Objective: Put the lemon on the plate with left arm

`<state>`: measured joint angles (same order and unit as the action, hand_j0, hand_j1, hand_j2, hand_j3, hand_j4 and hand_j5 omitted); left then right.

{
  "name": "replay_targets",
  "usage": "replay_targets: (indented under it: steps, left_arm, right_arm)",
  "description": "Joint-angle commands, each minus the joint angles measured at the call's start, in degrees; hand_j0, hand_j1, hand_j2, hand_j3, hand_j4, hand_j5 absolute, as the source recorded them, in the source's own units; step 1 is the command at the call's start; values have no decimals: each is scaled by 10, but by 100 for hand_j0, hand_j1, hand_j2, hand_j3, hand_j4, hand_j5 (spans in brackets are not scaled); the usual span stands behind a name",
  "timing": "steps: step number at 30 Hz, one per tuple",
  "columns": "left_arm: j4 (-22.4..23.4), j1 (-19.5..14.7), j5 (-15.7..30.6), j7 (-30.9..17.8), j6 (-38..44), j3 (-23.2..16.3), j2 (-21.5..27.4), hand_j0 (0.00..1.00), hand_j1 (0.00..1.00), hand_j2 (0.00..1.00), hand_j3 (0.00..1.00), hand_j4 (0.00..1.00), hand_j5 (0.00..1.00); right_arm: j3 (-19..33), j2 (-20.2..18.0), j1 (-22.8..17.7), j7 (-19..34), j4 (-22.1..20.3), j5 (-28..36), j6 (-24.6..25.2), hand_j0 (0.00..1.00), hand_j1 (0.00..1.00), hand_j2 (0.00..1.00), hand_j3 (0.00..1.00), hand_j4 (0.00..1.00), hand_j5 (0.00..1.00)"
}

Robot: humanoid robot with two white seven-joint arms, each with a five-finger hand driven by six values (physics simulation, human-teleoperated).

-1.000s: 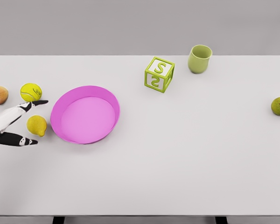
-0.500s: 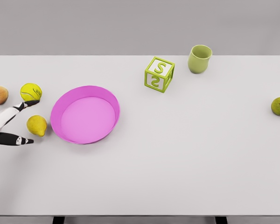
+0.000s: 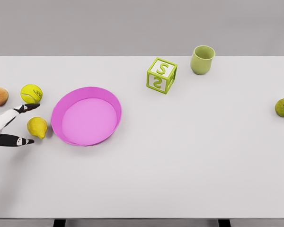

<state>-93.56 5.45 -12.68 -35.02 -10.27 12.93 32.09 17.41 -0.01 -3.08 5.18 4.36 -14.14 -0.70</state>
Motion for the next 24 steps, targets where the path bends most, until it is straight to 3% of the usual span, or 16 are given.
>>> replay_targets:
  steps: [1,24]
  left_arm:
    - [2,0,3,0,0,-2,-5,90,90,90,90,90,90]
    - [22,-12,-3,0,-5,-11,-8,93,93,93,93,93,93]
  right_arm:
    - [0,0,0,0,0,0,0,100,100,100,100,100,100]
    - [0,0,0,0,0,0,0,100,100,100,100,100,100]
